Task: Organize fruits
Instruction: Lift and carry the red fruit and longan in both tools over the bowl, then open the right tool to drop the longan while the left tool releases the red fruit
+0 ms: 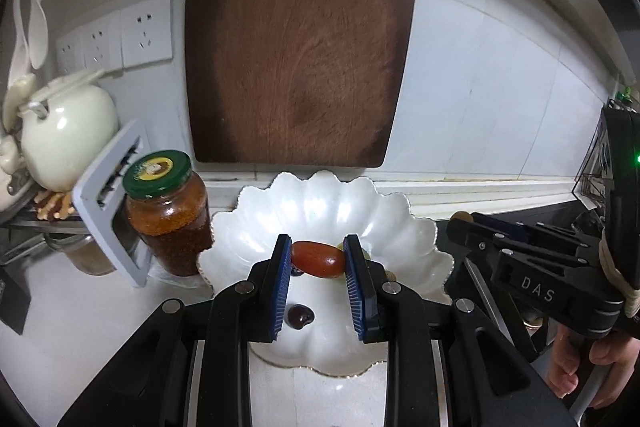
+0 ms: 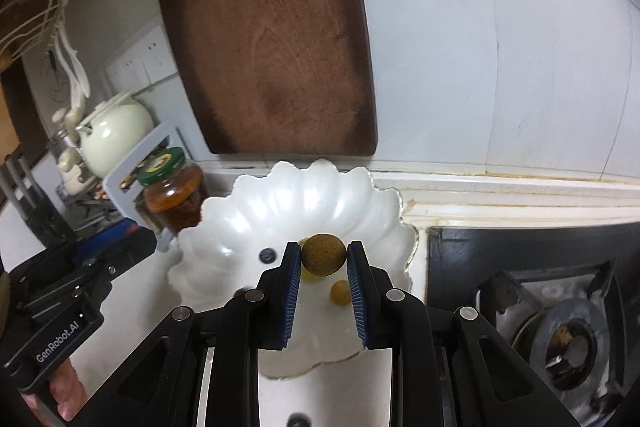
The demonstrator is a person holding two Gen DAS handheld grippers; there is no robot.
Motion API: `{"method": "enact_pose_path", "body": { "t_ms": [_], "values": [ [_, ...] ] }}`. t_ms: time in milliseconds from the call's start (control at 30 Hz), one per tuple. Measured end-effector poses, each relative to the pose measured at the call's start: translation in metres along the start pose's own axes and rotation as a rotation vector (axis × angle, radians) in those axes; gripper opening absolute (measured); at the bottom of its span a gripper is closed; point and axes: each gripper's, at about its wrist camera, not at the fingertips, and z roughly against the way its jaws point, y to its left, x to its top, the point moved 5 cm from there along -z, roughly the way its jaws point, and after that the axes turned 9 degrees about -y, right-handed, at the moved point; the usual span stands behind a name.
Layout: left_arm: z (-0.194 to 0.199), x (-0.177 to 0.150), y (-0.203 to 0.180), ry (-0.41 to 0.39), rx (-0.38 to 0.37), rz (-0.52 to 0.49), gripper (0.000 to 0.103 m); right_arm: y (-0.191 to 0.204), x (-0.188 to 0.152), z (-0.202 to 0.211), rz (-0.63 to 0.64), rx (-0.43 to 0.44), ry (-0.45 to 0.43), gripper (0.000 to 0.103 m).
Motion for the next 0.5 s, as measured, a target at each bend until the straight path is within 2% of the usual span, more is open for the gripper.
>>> {"method": "enact_pose_path", "body": {
  "t_ms": [267,500],
  "values": [
    [-0.038,-0.002,0.011,0.097,0.0,0.03,0.027,-0.006,0.003,-0.031,0.022,-0.024,0.054,0.025],
    [-0.073,-0.002,0.017,0.178,0.038,0.013,0.027,-0.007,0.0,-0.06,0.001,-0.015,0.118,0.025]
  ]
}}
